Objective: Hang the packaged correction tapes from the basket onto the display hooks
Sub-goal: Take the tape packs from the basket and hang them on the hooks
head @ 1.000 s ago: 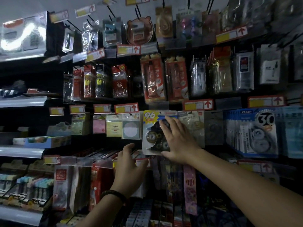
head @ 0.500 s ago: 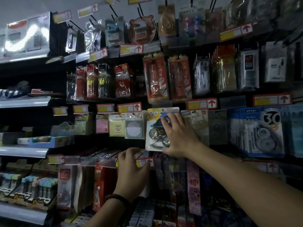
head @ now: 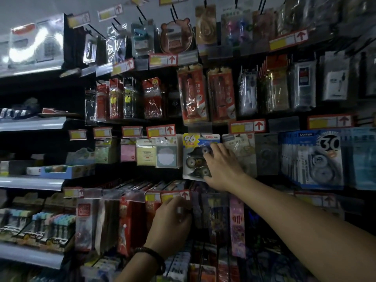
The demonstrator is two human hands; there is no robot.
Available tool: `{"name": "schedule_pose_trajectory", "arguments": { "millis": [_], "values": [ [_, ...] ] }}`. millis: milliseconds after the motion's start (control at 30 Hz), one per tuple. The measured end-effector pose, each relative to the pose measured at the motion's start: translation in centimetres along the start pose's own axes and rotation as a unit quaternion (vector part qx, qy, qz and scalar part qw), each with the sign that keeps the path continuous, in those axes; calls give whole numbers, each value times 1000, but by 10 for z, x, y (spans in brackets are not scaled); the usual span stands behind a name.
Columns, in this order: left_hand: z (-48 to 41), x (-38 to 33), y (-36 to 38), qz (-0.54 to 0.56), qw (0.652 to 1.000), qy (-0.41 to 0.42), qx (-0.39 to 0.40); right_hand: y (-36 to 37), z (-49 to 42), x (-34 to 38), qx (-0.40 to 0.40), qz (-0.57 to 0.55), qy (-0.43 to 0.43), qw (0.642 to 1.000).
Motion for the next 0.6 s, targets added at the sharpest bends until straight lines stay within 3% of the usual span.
{"name": "schedule_pose_trajectory", "arguments": {
  "millis": [300,600],
  "values": [
    [99,3,34,-52,991,1,123,17,130,10,19,-129,-47,990],
    [287,95,128,-103,937,-119,312,137,347,59,223,-253,11,942]
  ]
}}
Point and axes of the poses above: each hand's wrist, its own z-axis away from the middle knuckle, its own y-axis out of the palm, x = y × z, the point moved 2 cm from there along -z, towards the middle knuckle, and after that the axes turned 1 degree about z, right-handed, at the moved point
